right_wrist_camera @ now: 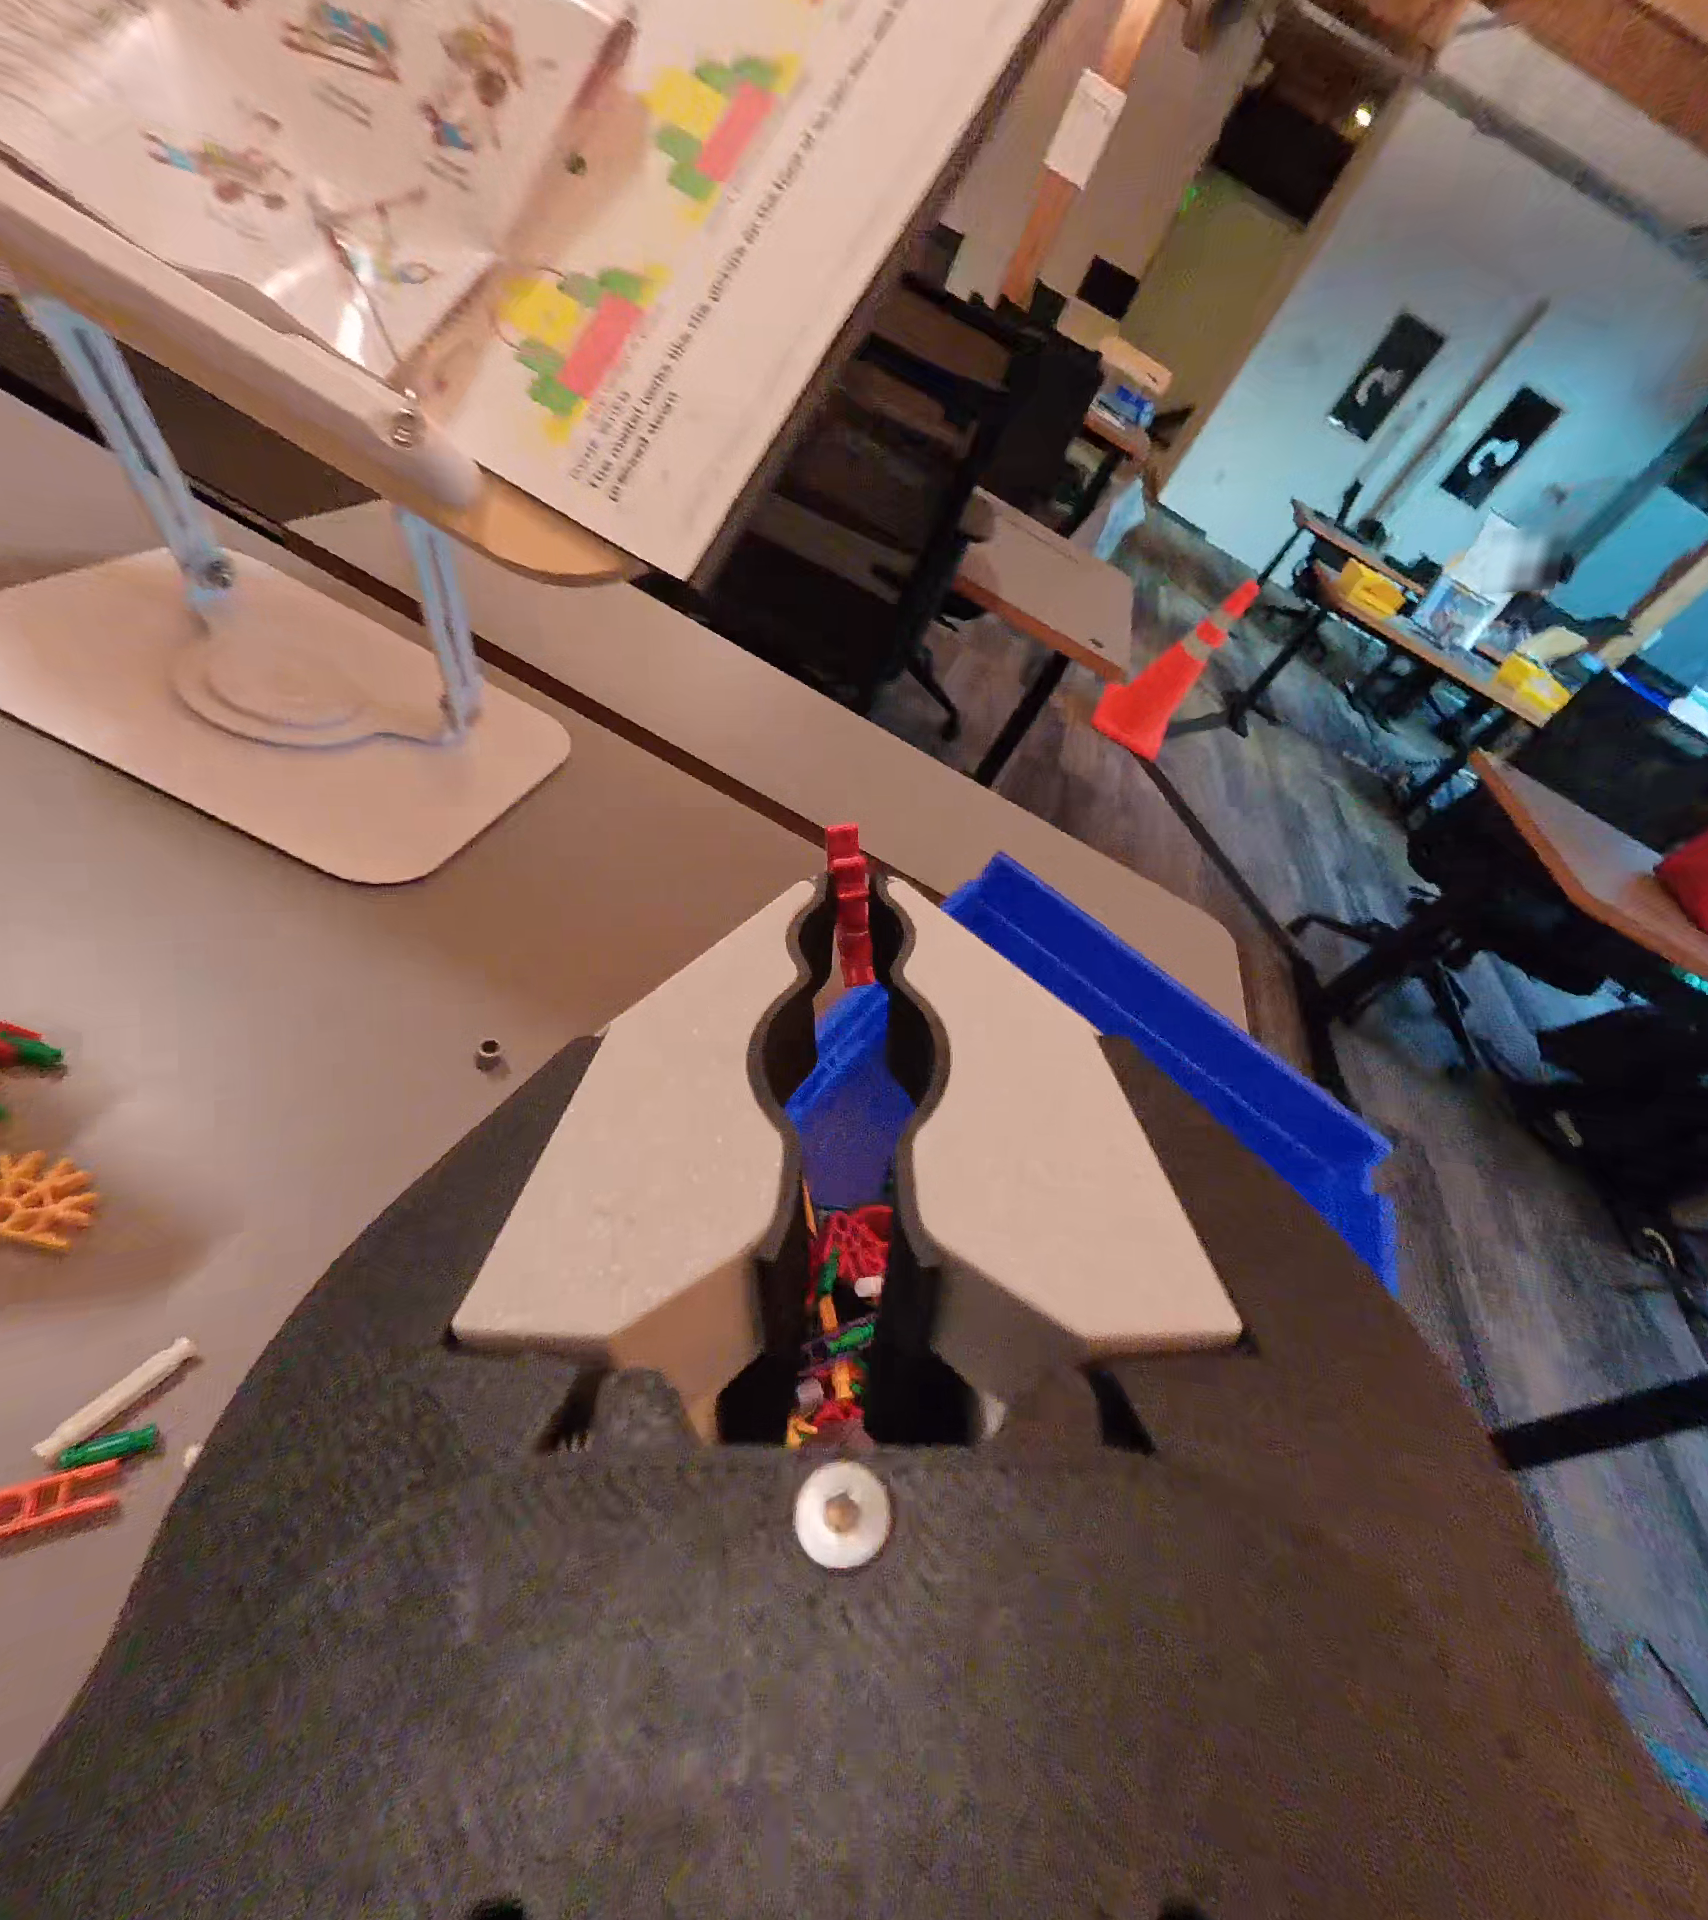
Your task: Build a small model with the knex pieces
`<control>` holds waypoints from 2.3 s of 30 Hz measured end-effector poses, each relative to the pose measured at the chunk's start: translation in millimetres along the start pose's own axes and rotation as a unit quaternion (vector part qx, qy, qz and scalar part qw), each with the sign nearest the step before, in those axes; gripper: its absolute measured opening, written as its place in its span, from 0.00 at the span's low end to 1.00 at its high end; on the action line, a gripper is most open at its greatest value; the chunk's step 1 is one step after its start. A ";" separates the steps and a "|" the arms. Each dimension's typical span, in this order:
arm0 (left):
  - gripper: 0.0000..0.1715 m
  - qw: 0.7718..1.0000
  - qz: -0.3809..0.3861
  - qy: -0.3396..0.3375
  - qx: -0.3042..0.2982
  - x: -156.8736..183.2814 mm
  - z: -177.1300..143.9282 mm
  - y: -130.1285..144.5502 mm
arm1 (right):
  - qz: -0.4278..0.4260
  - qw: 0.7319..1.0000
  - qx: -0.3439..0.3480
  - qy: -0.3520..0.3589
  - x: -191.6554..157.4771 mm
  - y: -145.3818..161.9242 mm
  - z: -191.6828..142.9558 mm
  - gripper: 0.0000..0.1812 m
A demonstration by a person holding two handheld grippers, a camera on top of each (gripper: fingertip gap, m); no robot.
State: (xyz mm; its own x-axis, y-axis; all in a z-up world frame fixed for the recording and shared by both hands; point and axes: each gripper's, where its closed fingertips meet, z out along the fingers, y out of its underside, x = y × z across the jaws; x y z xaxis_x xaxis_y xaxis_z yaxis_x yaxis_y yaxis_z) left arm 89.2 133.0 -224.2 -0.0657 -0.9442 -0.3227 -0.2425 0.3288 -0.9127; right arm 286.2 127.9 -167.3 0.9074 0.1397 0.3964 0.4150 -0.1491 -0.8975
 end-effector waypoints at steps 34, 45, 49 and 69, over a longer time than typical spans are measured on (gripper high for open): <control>0.18 0.977 0.021 0.163 -0.133 38.1 -40.1 59.4 | -0.080 0.930 -0.037 -0.357 -204.7 -8.8 -33.7 0.18; 0.22 0.928 0.059 0.287 -0.228 116.4 -46.3 108.3 | -0.139 0.865 -0.134 -0.464 -294.4 51.7 -21.0 0.15; 0.16 0.930 0.075 0.275 -0.232 118.7 -40.1 113.4 | -0.157 0.852 -0.148 -0.477 -310.0 60.9 -15.5 0.16; 0.16 0.970 0.075 0.190 -0.135 76.3 -37.3 68.2 | -0.304 0.894 -0.050 -0.325 -282.0 41.6 -1.7 0.02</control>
State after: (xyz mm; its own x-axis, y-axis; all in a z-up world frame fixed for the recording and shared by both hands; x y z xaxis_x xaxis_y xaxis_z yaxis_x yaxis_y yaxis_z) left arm 31.6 82.7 -301.8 -0.4584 -0.8419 -0.2847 -0.4435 0.4943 -0.7477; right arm 47.7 80.6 -316.1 0.2957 0.7590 0.5800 0.8521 0.0649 -0.5194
